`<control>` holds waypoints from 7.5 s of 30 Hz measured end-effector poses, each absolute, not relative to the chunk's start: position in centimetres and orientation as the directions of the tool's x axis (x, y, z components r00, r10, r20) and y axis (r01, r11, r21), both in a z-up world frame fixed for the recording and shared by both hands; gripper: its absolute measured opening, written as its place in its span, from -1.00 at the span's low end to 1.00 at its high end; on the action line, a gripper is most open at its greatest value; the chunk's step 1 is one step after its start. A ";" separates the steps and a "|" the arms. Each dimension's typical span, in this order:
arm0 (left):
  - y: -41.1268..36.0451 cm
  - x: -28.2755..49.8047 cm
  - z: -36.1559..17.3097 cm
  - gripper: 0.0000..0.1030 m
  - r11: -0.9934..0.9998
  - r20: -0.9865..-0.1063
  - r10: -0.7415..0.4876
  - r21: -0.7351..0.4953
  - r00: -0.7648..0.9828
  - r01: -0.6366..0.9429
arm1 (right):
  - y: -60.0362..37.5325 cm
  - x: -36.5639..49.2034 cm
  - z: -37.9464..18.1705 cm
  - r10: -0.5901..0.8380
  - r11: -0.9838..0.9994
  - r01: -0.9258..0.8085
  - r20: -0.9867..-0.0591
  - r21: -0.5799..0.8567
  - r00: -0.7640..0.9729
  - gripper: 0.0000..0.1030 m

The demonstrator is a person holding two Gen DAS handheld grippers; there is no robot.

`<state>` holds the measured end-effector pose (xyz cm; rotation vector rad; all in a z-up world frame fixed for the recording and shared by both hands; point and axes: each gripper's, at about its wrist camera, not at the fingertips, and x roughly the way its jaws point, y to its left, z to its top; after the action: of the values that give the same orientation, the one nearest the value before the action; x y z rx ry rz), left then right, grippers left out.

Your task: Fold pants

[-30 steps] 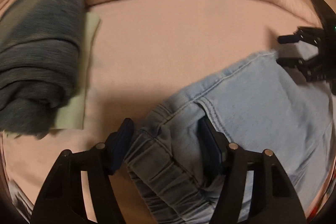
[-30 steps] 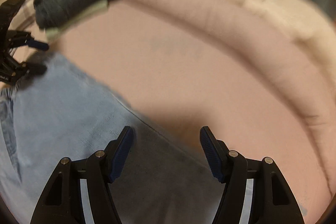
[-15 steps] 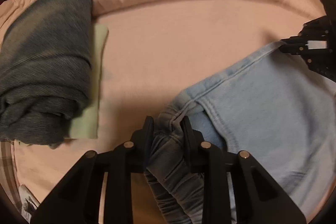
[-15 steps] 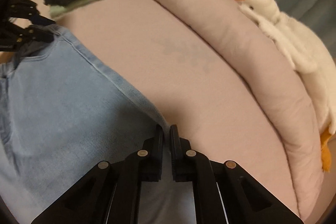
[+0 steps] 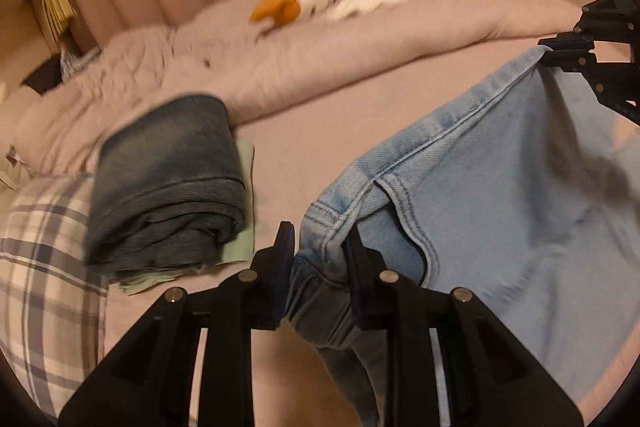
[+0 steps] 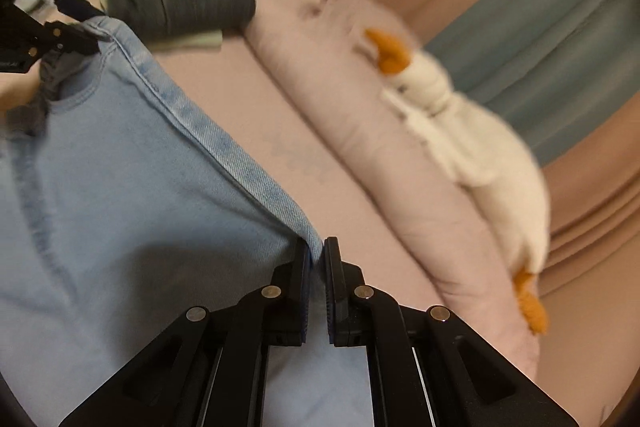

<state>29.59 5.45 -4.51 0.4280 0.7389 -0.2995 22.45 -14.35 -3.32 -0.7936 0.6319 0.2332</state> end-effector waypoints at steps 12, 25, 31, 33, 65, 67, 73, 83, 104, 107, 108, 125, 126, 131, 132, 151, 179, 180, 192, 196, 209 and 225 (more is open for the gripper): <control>6.0 13.4 -7.4 -0.60 0.700 -0.537 -0.107 0.557 0.837 0.447 | -16.2 4.8 -1.5 0.126 0.649 -0.496 -0.561 -0.577 0.818 -0.91; 5.7 10.5 -12.9 -0.59 0.498 -0.420 -0.035 0.780 0.907 0.380 | -13.9 2.3 -12.1 0.062 0.612 -0.622 -0.755 -0.488 0.652 -0.91; 5.9 8.6 -17.9 -0.56 0.363 -0.451 -0.021 0.828 0.892 0.427 | -14.2 1.2 -12.6 0.074 0.629 -0.623 -0.762 -0.465 0.644 -0.91; 5.8 8.2 -18.4 -0.57 0.347 -0.434 -0.017 0.842 0.901 0.413 | -14.0 1.4 -14.1 0.061 0.636 -0.626 -0.778 -0.452 0.625 -0.90; -5.1 14.3 -13.1 0.19 0.848 -0.735 -0.455 -0.186 0.502 0.496 | -27.0 29.8 -12.7 -0.069 0.997 0.016 -0.880 -0.070 0.469 -0.92; -5.3 14.1 -13.0 0.19 0.847 -0.734 -0.454 -0.181 0.504 0.500 | -28.2 28.5 -11.7 -0.033 0.999 0.029 -0.861 -0.021 0.507 -0.93; -5.3 14.0 -12.8 0.19 0.857 -0.742 -0.442 -0.181 0.505 0.483 | -39.3 15.9 -3.3 0.151 0.929 0.104 -0.620 0.356 0.770 -0.93; -4.5 14.4 -13.5 0.19 0.874 -0.758 -0.425 -0.202 0.494 0.443 | -51.4 -2.1 -12.4 0.066 0.716 0.409 -0.639 0.565 0.767 -0.92; -13.2 19.4 -7.6 0.11 0.702 -0.782 -0.439 0.008 0.442 0.712 | -48.7 3.9 -9.9 0.025 0.999 0.013 -0.722 0.046 0.691 -0.32; -15.9 21.8 -7.4 -0.06 0.642 -0.804 -0.456 -0.001 0.381 0.767 | -47.5 7.3 -10.5 0.024 0.993 -0.106 -0.754 -0.060 0.657 -0.32; -17.0 22.5 -7.7 -0.09 0.610 -0.818 -0.449 0.012 0.359 0.793 | -47.1 8.7 -10.6 0.019 0.985 -0.145 -0.763 -0.098 0.646 -0.32; -20.8 24.7 -12.7 -0.73 0.342 -0.934 -0.263 0.143 0.241 0.929 | -49.7 16.4 -14.0 -0.049 0.870 -0.445 -0.934 -0.214 0.355 -0.32; -20.6 24.7 -12.7 -0.74 0.354 -0.930 -0.272 0.141 0.246 0.925 | -49.5 16.5 -14.3 -0.048 0.867 -0.451 -0.937 -0.211 0.346 -0.42; -20.1 23.5 -12.4 -0.82 0.412 -0.895 -0.315 0.172 0.317 0.895 | -48.1 16.0 -13.9 -0.093 0.836 -0.471 -0.918 -0.282 0.385 -0.86; -19.7 23.6 -12.2 -0.83 0.428 -0.887 -0.321 0.177 0.332 0.886 | -48.3 15.9 -13.3 -0.093 0.841 -0.457 -0.909 -0.290 0.405 -0.89; -14.4 19.8 -10.2 0.13 0.654 -0.798 -0.437 0.036 0.416 0.756 | -50.3 10.8 -9.3 0.031 0.985 -0.156 -0.814 -0.074 0.580 -0.79; -13.5 15.7 -12.8 0.43 0.702 -0.660 -0.701 -0.567 0.272 0.431 | -59.2 0.9 -17.9 0.148 0.569 0.464 -0.640 0.679 0.754 0.03; -14.2 15.9 -13.4 0.42 0.698 -0.664 -0.704 -0.581 0.251 0.419 | -59.0 1.6 -17.7 0.113 0.582 0.490 -0.661 0.649 0.742 -0.31; -17.7 18.4 -11.2 0.45 0.482 -0.455 -0.875 -0.799 0.163 0.359 | -41.6 5.7 -7.0 0.150 0.923 0.078 -0.538 0.378 0.830 -0.77; -19.0 19.1 -10.8 0.49 0.368 -0.347 -0.930 -0.875 0.122 0.314 | -34.7 6.2 -7.7 0.203 0.963 -0.065 -0.550 0.260 0.810 -0.77; -14.8 18.8 -11.1 -0.22 0.544 -0.482 -0.839 -0.767 0.253 0.341 | -23.5 7.0 -9.5 0.249 0.962 -0.265 -0.585 0.060 0.772 -0.76; -11.6 17.4 -12.1 0.16 0.789 -0.670 -0.614 -0.510 0.418 0.342 | -32.0 8.2 -8.9 0.402 0.916 -0.277 -0.658 0.291 0.636 -0.12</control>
<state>17.35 -11.58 -12.06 -0.3167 0.9678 -0.6123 8.15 -32.02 -8.88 0.1688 0.7913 0.3903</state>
